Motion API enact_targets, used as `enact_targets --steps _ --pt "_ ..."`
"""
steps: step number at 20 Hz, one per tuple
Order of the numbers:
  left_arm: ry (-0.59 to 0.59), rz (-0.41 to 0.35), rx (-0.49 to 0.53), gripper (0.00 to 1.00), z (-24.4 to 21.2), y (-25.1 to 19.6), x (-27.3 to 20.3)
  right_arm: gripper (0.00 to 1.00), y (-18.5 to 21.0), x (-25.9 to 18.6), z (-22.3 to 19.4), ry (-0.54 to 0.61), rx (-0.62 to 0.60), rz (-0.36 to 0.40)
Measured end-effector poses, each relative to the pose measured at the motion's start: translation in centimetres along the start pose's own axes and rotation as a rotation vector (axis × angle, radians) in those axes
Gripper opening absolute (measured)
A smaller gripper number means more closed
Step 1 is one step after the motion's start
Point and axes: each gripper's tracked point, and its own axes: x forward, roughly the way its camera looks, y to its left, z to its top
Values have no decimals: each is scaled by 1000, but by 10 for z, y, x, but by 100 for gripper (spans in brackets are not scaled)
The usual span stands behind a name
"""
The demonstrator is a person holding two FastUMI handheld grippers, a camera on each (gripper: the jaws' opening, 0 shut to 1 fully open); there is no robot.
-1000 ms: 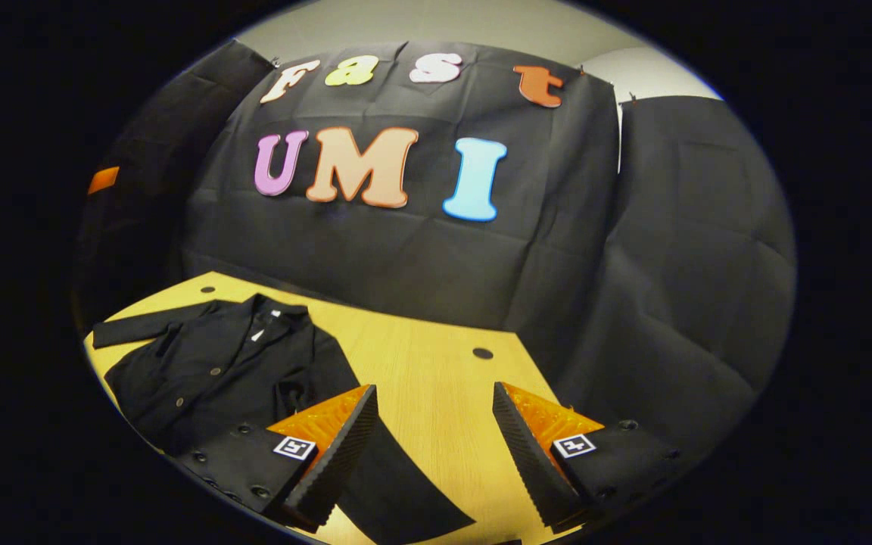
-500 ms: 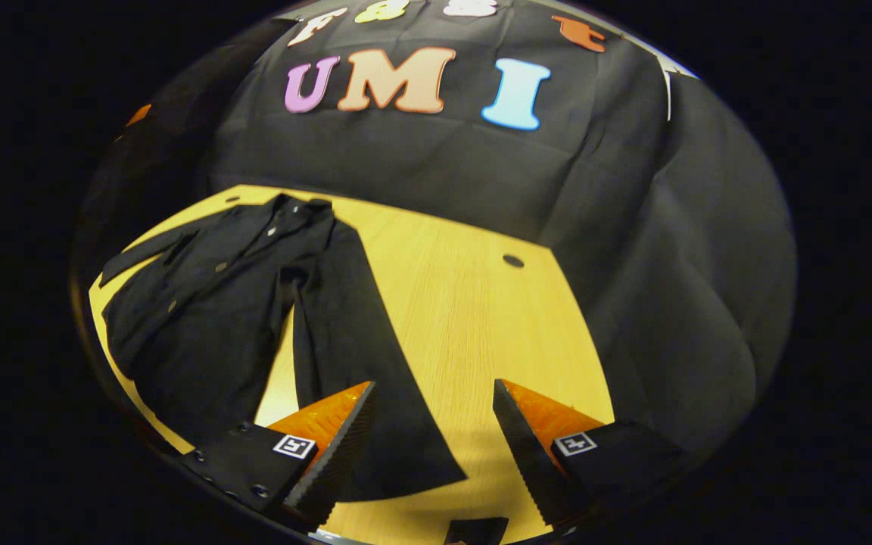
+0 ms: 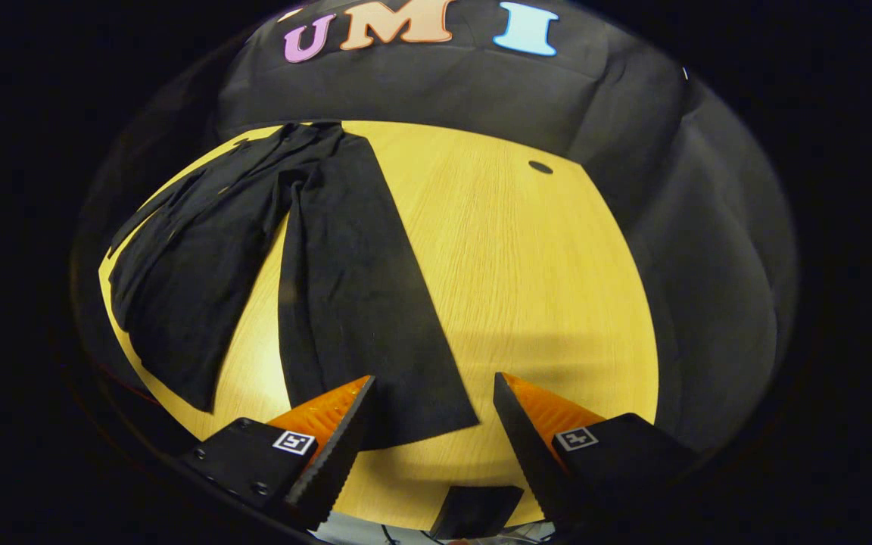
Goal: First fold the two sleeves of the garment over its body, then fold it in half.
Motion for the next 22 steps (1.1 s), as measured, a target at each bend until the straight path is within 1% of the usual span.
enact_targets --steps 1,3,4,6,7,8,9,10,11,12,13,14,15,17,19,21,22 --pt "2 1 6 95 0 0 0 99 -4 1 5 19 10 8" --pt "4 -2 13 95 1 -2 1 99 -4 4 -1 72 28 42" --pt "6 -2 9 96 -1 -1 2 99 -4 8 -8 77 51 54" --pt "14 -4 -4 95 -1 -1 3 98 -4 9 -15 103 103 83" --pt "13 -4 -5 96 0 0 4 97 -5 11 -13 95 109 78" --pt "12 -5 -4 96 0 1 5 91 -3 8 -10 102 111 81" --pt "11 -7 -2 96 0 2 6 82 1 7 -8 107 118 85" --pt "8 -10 -2 94 -1 3 9 59 5 6 -9 108 134 92" --pt "5 -16 -6 96 -1 5 13 37 10 8 -7 105 148 88" --pt "2 -21 -13 96 -2 6 14 14 9 6 -7 101 144 71" --pt "-3 -29 -21 95 -2 7 17 13 10 9 -7 93 142 52" --pt "-7 -39 -27 95 -3 7 21 7 10 10 -7 73 155 35" --pt "-8 -45 -27 96 -4 11 25 4 10 7 -7 55 180 14" --pt "-13 -48 -25 96 -3 25 28 4 9 4 -4 23 238 -38" --pt "-26 -43 -19 96 0 42 30 3 17 -7 15 -39 302 -51" --pt "-27 -25 -4 95 0 62 35 5 21 -19 43 -110 335 -64" --pt "-20 -21 -2 95 -3 69 36 3 25 -24 60 -138 349 -65"
